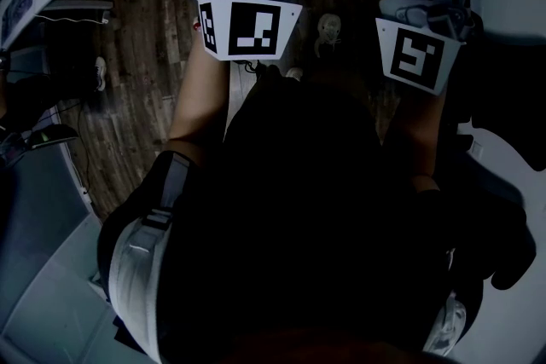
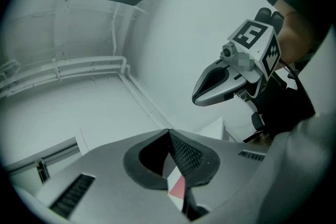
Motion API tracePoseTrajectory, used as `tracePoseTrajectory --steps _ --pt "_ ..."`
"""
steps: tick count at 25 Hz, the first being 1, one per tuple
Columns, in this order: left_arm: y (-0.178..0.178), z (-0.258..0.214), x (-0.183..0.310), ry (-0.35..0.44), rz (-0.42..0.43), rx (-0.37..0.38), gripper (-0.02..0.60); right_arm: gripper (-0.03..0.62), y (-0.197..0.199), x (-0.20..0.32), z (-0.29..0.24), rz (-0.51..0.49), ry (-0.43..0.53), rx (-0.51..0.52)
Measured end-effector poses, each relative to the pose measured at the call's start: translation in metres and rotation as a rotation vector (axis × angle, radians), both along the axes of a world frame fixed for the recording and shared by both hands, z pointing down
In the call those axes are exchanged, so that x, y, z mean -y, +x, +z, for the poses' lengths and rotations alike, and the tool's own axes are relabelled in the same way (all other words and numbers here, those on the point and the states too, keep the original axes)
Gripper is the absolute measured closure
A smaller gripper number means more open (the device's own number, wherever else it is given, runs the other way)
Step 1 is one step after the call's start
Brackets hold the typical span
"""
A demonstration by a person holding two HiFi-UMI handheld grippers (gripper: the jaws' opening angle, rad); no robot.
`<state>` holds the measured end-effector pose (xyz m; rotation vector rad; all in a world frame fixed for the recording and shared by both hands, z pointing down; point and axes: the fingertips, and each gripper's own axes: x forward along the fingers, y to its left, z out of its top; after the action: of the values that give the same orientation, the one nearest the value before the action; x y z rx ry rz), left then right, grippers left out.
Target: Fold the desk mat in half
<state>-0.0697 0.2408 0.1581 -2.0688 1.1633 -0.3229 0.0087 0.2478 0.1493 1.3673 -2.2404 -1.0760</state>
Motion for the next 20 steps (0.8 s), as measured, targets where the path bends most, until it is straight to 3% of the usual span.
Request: tracePoseTrajectory --steps 20 --pt "0.042 0.002 0.159 -0.011 -0.045 0.007 0.569 0.565 0.033 0.164 -0.002 -0.088 0.005 0.000"
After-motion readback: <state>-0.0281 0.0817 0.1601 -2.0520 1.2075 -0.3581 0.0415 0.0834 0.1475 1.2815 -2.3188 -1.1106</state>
